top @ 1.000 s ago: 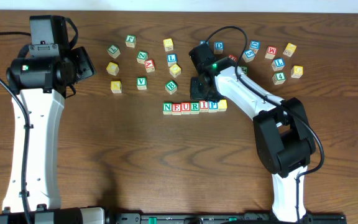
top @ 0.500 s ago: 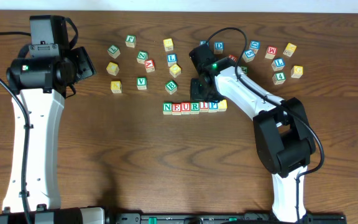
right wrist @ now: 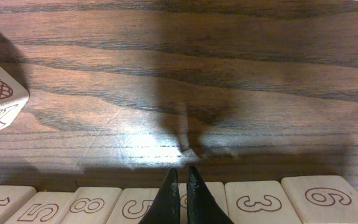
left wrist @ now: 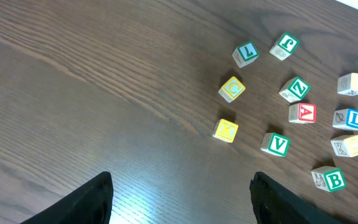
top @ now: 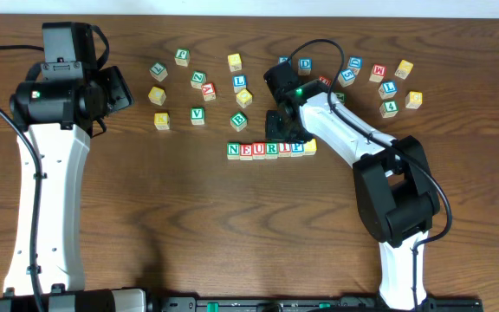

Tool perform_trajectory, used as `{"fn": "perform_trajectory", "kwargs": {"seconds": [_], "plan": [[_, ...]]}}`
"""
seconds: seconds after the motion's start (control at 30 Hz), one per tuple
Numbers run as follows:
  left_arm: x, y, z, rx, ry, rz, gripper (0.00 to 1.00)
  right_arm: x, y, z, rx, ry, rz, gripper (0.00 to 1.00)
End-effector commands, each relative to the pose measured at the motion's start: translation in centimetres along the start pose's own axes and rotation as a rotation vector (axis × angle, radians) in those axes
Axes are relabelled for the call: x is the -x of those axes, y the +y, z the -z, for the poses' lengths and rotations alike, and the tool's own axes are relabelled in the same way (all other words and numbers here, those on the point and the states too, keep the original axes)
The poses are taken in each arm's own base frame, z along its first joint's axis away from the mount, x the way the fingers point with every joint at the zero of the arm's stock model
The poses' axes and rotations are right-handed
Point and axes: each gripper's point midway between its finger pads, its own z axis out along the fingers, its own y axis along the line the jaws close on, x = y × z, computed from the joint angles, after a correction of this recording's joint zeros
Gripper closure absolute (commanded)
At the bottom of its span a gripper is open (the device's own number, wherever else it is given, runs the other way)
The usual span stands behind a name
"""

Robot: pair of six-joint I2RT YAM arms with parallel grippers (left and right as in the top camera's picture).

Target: Spell out NEURIPS

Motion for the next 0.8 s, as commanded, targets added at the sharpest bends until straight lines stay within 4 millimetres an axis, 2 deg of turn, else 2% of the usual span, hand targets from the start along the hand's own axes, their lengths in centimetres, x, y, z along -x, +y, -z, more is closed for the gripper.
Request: {"fn": "perform_trajectory", "kwargs": {"seconds": [0.0, 0.2, 0.33, 0.43, 0.57, 0.67, 0.77], "plan": [[-0.6, 0.2, -0.5, 0.011, 0.021, 0.003, 0.3, -0.7, 0.0, -1.0, -0.007, 0.024, -0.006, 0.98], [-0.6, 0.2, -0.5, 0.011, 0.021, 0.002, 0.3, 1.0, 0.5, 0.2, 0.019, -0.021, 0.005, 0.93], [-0.6, 0.2, -0.5, 0.011, 0.022, 0.002, 0.29, 3.4, 0.9, 3.5, 0.05, -0.089, 0.025, 0.88], [-0.7, 0.2, -0.5, 0.012, 0.025, 0.002, 0.29, 5.2, 1.0, 7.3, 0.074, -0.149, 0.039, 0.82], [-0.7, 0.2, -0.5, 0.012, 0.025, 0.002, 0.29, 6.3, 0.2, 11.7, 0.083, -0.21, 0.052, 0.72], [-0.7, 0.2, -0.5, 0.012, 0.025, 0.002, 0.28, 6.8, -1.2, 15.6, 0.092, -0.269, 0.033, 0.6], [-0.7, 0.2, -0.5, 0.012, 0.025, 0.002, 0.28, 6.9, -2.8, 19.1, 0.096, -0.326, 0.018, 0.39]]}}
